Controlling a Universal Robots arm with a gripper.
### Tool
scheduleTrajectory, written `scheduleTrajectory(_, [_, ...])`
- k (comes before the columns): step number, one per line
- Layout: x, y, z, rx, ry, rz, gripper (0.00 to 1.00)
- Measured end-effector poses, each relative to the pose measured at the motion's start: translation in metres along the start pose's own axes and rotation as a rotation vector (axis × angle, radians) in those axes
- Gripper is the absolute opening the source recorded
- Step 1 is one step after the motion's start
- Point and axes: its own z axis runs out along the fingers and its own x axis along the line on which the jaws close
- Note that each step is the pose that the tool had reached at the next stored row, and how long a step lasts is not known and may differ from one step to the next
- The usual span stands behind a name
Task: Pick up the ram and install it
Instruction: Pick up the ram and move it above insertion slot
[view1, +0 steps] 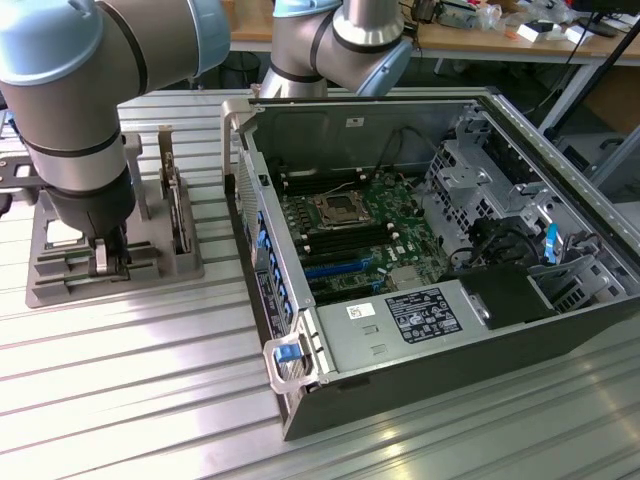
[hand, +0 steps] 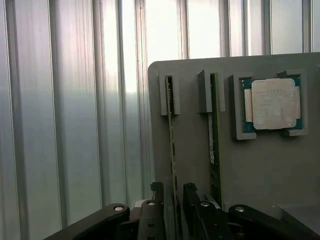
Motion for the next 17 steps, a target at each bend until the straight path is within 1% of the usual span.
scheduleTrajectory(2, [0.000, 0.0023, 0.0005, 0.0008, -0.0005, 0.000, 0.30])
scheduleTrajectory(3, [0.000, 0.0040, 0.0002, 0.0001, 0.0000, 0.000, 0.30])
scheduleTrajectory(6, [0.000, 0.0108, 0.0004, -0.0002, 0.0002, -0.001, 0.30])
scheduleTrajectory(8, [0.001, 0.0135, 0.0006, -0.0001, 0.0001, -0.001, 0.30])
scheduleTrajectory(9, [0.001, 0.0165, 0.0007, -0.0002, 0.0002, -0.001, 0.30])
scheduleTrajectory(11, [0.001, 0.0191, 0.0008, -0.0002, 0.0002, -0.001, 0.30])
scheduleTrajectory(16, [0.001, 0.0193, 0.0009, -0.0002, 0.0002, -0.001, 0.30])
scheduleTrajectory(17, [0.001, 0.0193, 0.0009, -0.0002, 0.0002, -0.001, 0.22])
